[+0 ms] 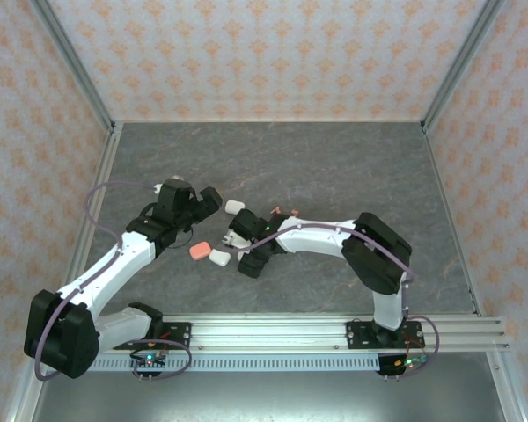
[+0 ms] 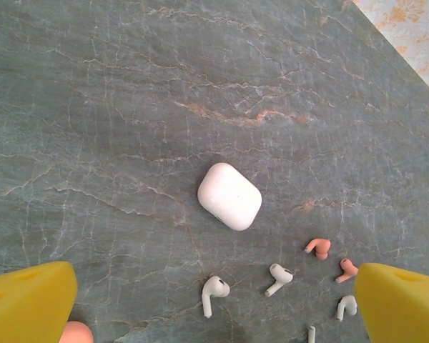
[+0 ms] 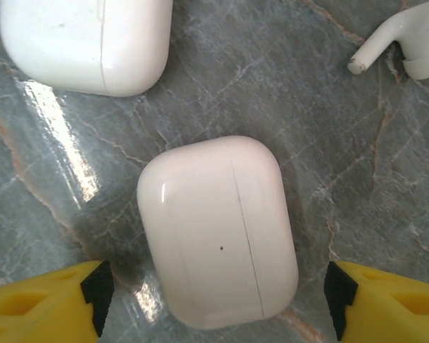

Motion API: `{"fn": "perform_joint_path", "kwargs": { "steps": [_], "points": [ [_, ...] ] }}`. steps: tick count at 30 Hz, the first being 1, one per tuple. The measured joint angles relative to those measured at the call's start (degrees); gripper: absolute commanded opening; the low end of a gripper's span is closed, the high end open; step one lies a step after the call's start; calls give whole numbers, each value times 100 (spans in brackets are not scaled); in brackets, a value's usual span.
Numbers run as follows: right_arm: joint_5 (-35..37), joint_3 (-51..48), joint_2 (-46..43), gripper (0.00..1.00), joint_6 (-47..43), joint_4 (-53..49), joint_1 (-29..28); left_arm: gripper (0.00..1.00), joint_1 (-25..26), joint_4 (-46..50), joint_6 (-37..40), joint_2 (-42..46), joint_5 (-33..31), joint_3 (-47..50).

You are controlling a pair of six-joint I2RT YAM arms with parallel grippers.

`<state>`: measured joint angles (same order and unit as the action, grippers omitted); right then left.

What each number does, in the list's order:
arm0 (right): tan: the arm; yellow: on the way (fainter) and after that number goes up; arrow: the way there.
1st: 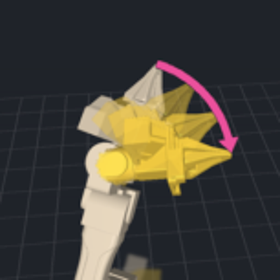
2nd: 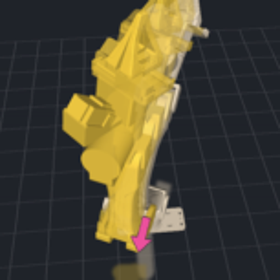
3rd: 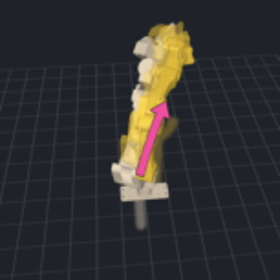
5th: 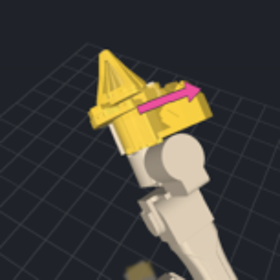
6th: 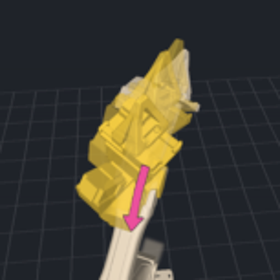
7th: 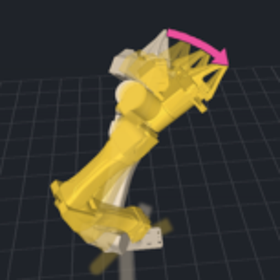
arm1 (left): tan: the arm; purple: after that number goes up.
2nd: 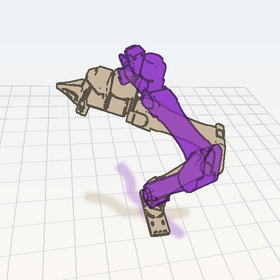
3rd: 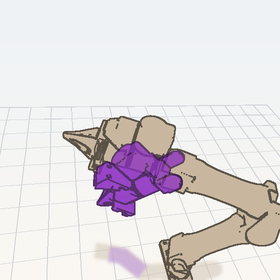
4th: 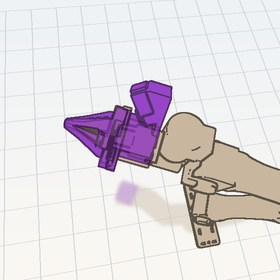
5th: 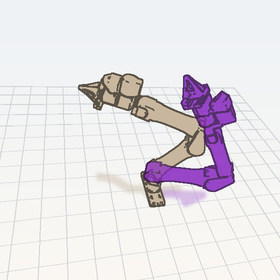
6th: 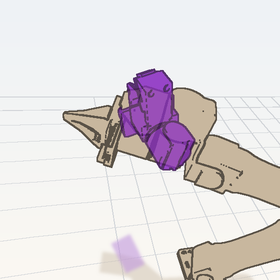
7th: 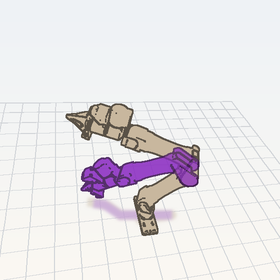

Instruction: Insert wireless bluetooth earbuds into charging case

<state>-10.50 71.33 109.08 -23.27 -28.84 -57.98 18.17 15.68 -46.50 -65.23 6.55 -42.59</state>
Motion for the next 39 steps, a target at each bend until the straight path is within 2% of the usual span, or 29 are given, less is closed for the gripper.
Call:
{"fn": "perform_joint_path", "kwargs": {
  "steps": [4,15,22,28,33,39],
  "points": [
    [-20,44,90,70,4,-15,-2,100,0,31,0,0,-15,0],
    [-13,-61,24,44,24,164,-39,100,0,157,4,0,-13,-55],
    [240,-522,-673,41,7,409,28,100,0,177,28,0,101,-195],
    [348,-774,-1954,41,-116,612,341,97,0,184,232,-35,807,-487],
    [575,-822,-3008,41,-391,890,557,93,0,160,514,-105,1906,-994],
    [822,-822,-3560,41,-796,1165,579,91,22,-81,697,-35,2970,-1158]
  ]
}}
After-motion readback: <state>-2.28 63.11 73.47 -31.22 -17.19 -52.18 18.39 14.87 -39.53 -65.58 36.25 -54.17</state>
